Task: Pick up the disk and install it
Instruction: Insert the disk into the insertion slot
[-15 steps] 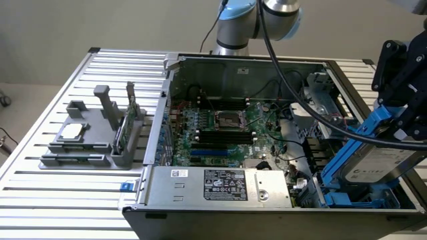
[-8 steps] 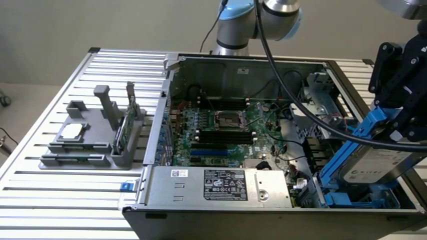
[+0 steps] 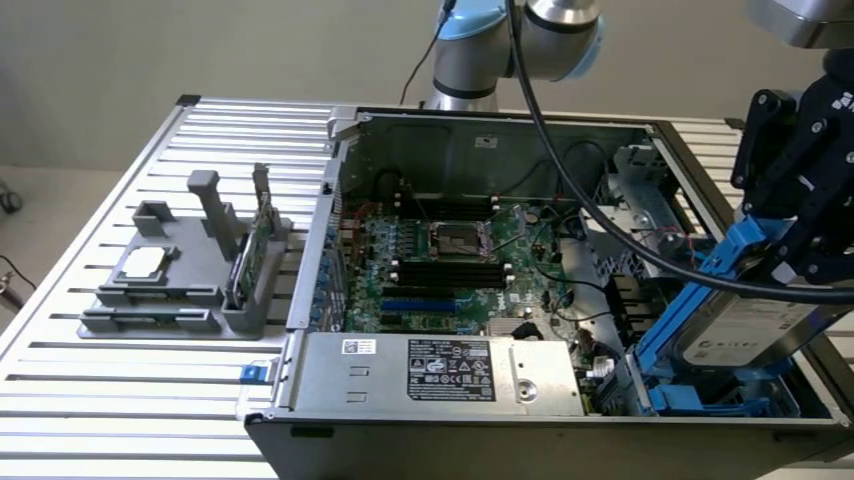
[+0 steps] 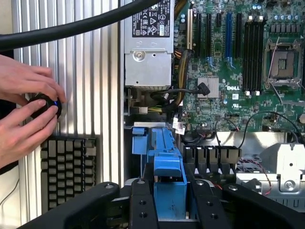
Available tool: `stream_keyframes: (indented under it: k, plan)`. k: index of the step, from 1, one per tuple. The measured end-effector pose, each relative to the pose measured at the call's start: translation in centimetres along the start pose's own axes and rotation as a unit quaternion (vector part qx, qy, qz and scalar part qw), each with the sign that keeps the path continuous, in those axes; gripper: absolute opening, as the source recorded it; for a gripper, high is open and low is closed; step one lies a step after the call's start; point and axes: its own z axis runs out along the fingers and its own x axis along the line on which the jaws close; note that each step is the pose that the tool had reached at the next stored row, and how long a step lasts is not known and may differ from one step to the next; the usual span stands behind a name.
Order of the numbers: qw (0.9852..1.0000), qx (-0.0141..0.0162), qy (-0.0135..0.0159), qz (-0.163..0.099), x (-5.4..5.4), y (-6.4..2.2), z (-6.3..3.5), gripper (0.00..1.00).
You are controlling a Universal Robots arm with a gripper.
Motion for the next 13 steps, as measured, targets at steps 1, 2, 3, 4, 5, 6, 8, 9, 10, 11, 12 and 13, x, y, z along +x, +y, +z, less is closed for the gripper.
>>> stream_keyframes:
  k: [1,2,3,4,5,6,8,9,10,11,12,13]
  plan:
    - [1.0,0.0002,0.0002,0.0,-0.02,0.0,0.06,0.33]
    - [1.0,0.0003,0.0003,0.0,-0.04,0.0,0.11,0.33]
    - [1.0,0.0004,-0.0001,0.0,-0.05,0.0,0.2,0.33]
    - [1.0,0.0005,-0.0001,0.0,-0.06,-0.01,0.26,0.33]
    - [1.0,0.0006,-0.0001,0.0,-0.07,-0.01,0.33,0.33]
    - [1.0,0.0007,-0.0001,0.0,-0.09,-0.01,0.4,0.33]
    - [1.0,0.0008,0.0,0.0,-0.11,-0.01,0.51,0.33]
    - [1.0,0.0008,0.0,0.0,-0.12,-0.01,0.57,0.33]
    - [1.0,0.0009,0.0,0.0,-0.13,-0.02,0.62,0.33]
    - [1.0,0.001,0.0001,0.0,-0.14,-0.02,0.69,0.33]
    - [1.0,0.0011,0.0001,0.0,-0.15,-0.02,0.76,0.33]
    - [1.0,0.0011,0.0001,0.0,-0.16,-0.02,0.81,0.33]
